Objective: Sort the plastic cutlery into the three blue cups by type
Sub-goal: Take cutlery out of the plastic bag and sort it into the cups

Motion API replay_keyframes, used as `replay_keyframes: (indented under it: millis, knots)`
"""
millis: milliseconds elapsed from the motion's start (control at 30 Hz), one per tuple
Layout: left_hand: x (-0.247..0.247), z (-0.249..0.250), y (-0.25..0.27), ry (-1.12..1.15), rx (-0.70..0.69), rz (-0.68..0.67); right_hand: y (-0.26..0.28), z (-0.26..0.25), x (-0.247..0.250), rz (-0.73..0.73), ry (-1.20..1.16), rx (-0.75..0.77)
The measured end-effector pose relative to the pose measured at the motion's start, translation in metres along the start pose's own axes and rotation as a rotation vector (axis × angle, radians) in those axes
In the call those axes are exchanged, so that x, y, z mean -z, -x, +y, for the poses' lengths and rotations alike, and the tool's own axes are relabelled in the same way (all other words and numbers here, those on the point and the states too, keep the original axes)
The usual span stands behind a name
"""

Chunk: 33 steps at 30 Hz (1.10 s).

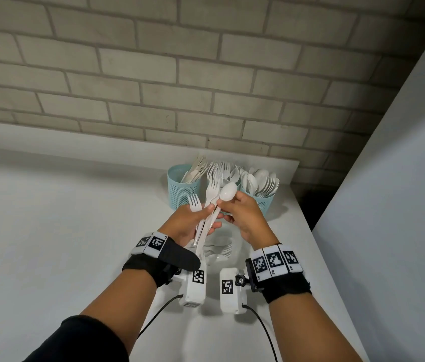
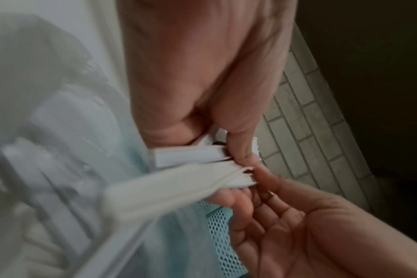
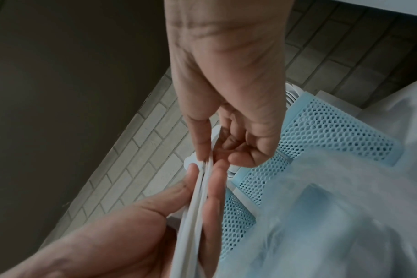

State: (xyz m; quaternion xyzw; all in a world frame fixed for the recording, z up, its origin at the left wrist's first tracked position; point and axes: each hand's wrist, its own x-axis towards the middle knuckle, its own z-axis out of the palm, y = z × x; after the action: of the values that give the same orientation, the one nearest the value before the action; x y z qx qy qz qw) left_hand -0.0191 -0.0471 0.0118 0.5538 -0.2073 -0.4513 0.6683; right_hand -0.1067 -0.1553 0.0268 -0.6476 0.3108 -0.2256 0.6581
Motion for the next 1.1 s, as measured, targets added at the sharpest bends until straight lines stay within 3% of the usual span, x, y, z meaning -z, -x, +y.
replay_keyframes:
  millis: [200,533,667,867,967,1100]
  knots:
    - [-0.002,-0.002,0.002,-0.022,0.000,0.033,0.000,0.000,0.000,-0.049,0.022,0.002]
    - [-0.005,0.002,0.001,0.011,0.015,-0.044,0.000,-0.003,0.005,0.070,-0.014,0.059]
    - [-0.003,0.003,-0.001,0.032,0.008,0.031,-0.007,-0.016,0.021,0.321,-0.003,0.185]
    - [-0.005,0.005,-0.002,-0.016,-0.020,0.070,-0.001,-0.055,0.054,0.743,-0.019,0.577]
    - [-0.010,0.006,-0.004,0.005,-0.034,0.043,-0.006,-0.056,0.058,0.796,0.086,0.646]
    - [-0.013,0.010,-0.005,0.065,-0.006,-0.026,-0.027,-0.027,0.059,0.715,0.419,0.532]
